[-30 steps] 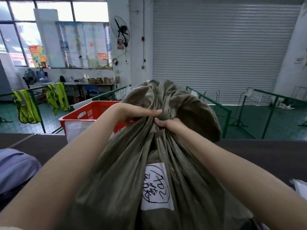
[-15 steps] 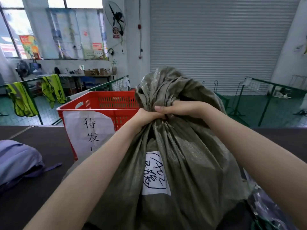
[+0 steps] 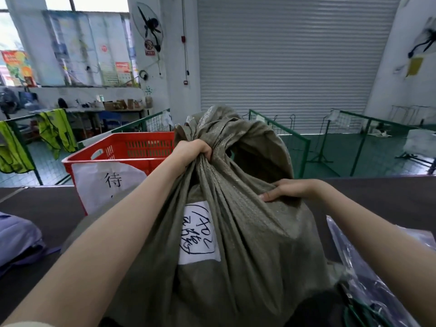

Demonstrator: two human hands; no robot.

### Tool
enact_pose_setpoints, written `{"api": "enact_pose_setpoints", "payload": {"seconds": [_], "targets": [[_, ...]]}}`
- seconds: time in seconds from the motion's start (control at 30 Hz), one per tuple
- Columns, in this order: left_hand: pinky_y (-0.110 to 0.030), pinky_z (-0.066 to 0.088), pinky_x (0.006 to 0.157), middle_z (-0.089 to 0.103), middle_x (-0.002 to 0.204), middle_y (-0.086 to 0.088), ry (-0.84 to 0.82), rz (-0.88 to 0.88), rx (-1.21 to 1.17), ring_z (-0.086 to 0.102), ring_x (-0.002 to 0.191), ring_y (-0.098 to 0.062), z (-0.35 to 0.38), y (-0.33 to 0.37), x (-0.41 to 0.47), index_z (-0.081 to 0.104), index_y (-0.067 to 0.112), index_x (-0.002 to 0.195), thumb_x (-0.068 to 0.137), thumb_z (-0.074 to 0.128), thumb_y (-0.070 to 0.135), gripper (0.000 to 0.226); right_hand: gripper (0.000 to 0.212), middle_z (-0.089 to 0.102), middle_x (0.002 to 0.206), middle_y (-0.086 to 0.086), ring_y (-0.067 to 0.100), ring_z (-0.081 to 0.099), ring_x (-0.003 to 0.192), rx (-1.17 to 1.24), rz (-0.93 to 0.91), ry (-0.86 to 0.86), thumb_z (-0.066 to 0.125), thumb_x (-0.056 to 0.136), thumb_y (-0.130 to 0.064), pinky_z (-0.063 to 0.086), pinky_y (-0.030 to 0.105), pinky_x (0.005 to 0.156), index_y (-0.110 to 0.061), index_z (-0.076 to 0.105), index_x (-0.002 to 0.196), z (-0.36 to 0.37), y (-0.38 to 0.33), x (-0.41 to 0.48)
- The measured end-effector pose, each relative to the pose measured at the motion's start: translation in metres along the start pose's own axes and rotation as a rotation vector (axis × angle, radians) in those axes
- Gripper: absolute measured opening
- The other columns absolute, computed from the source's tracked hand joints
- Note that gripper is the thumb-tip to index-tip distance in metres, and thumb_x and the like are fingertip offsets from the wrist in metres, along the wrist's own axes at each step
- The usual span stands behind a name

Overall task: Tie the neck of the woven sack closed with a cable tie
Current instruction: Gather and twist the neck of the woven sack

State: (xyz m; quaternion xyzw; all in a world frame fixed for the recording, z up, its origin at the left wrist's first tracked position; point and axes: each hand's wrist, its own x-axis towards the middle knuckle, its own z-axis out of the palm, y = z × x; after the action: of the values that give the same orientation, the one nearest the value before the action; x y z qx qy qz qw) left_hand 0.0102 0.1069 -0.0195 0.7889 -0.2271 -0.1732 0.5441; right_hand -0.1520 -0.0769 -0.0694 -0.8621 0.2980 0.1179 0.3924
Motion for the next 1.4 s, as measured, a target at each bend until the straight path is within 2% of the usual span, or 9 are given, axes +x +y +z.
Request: {"api": "enact_pose_setpoints", "payload": {"seconds": [0.13,0.37,0.5,0.63,0.7,0.8,0.9,1.17,1.4], "targets": [[-0.016,0.041,0.044,0.058,0.066,-0.008,-0.060,0.069,0.241,0.052,0.049,-0.021,-0.009,0.031,0.001,0.057,0.004,0.062,0.060,0.061,0.007,0.005,0.048,0.066,0.111,0.005,0.026,0.061,0.111,0.101,0.028,-0.215,0.065,0.074,-0.048,0.048,0.040,0.098,-0.014,0.063,0.108,0.014,-0.006,0.003],[-0.026,0.047,0.058,0.061,0.088,-0.011,-0.234,0.022,0.658,0.059,0.066,-0.026,-0.006,0.031,0.009,0.059,0.004,0.077,0.059,0.063,0.015,0.022,0.077,0.047,0.138,0.007,0.028,0.045,0.128,0.328,0.006,-0.443,0.060,0.074,-0.049,0.040,0.047,0.105,-0.015,0.037,0.139,0.099,-0.002,0.022],[-0.027,0.045,0.061,0.057,0.081,-0.008,-0.241,-0.018,0.747,0.056,0.069,-0.024,0.007,0.001,0.016,0.054,0.006,0.072,0.063,0.064,0.014,0.016,0.052,0.046,0.142,0.012,0.031,0.045,0.130,0.370,-0.016,-0.531,0.050,0.087,-0.049,0.042,0.044,0.101,-0.019,0.045,0.128,0.138,0.002,0.025],[-0.030,0.045,0.076,0.058,0.104,-0.012,-0.324,-0.047,0.815,0.057,0.084,-0.027,0.028,-0.046,0.024,0.057,0.006,0.100,0.071,0.063,0.019,0.032,0.086,0.045,0.144,0.015,0.033,0.044,0.131,0.383,-0.032,-0.636,0.059,0.071,-0.063,0.036,0.050,0.109,-0.012,0.041,0.137,0.165,0.015,0.038],[-0.031,0.046,0.083,0.059,0.112,-0.013,-0.318,-0.055,0.811,0.056,0.097,-0.029,0.037,-0.061,0.027,0.059,0.004,0.111,0.070,0.064,0.021,0.044,0.089,0.051,0.137,0.010,0.029,0.048,0.126,0.566,-0.105,-0.556,0.077,0.059,-0.051,0.039,0.047,0.102,-0.015,0.046,0.134,0.164,0.033,0.043],[-0.033,0.048,0.087,0.061,0.118,-0.015,-0.311,-0.045,0.813,0.058,0.106,-0.031,0.049,-0.070,0.029,0.061,0.004,0.111,0.069,0.065,0.022,0.046,0.096,0.050,0.134,0.016,0.032,0.052,0.112,1.381,-0.113,-0.306,0.087,0.039,-0.021,0.040,0.051,0.089,-0.013,0.049,0.127,0.156,0.076,0.054],[-0.033,0.049,0.090,0.062,0.119,-0.015,-0.338,-0.038,0.867,0.059,0.107,-0.031,0.065,-0.074,0.029,0.062,0.003,0.111,0.068,0.064,0.023,0.047,0.107,0.040,0.140,0.024,0.041,0.039,0.127,1.901,-0.158,-0.132,0.080,0.043,-0.042,0.031,0.062,0.096,-0.013,0.039,0.138,0.142,0.102,0.059],[-0.027,0.043,0.080,0.062,0.120,-0.014,-0.688,0.050,1.063,0.058,0.105,-0.029,0.139,-0.107,0.008,0.060,0.001,0.116,0.080,0.055,0.019,0.040,0.048,0.053,0.133,0.019,0.036,0.052,0.118,2.024,-0.246,0.177,0.053,0.084,-0.040,0.037,0.051,0.104,-0.012,0.056,0.123,0.120,0.093,0.064],[-0.028,0.039,0.075,0.053,0.100,-0.007,-0.912,-0.040,1.165,0.049,0.089,-0.021,0.181,-0.154,-0.002,0.053,0.005,0.120,0.088,0.049,0.024,0.037,0.052,0.053,0.134,0.020,0.037,0.050,0.124,1.880,-0.181,0.244,0.054,0.086,-0.030,0.036,0.051,0.108,-0.007,0.050,0.133,0.131,0.137,0.068]]}}
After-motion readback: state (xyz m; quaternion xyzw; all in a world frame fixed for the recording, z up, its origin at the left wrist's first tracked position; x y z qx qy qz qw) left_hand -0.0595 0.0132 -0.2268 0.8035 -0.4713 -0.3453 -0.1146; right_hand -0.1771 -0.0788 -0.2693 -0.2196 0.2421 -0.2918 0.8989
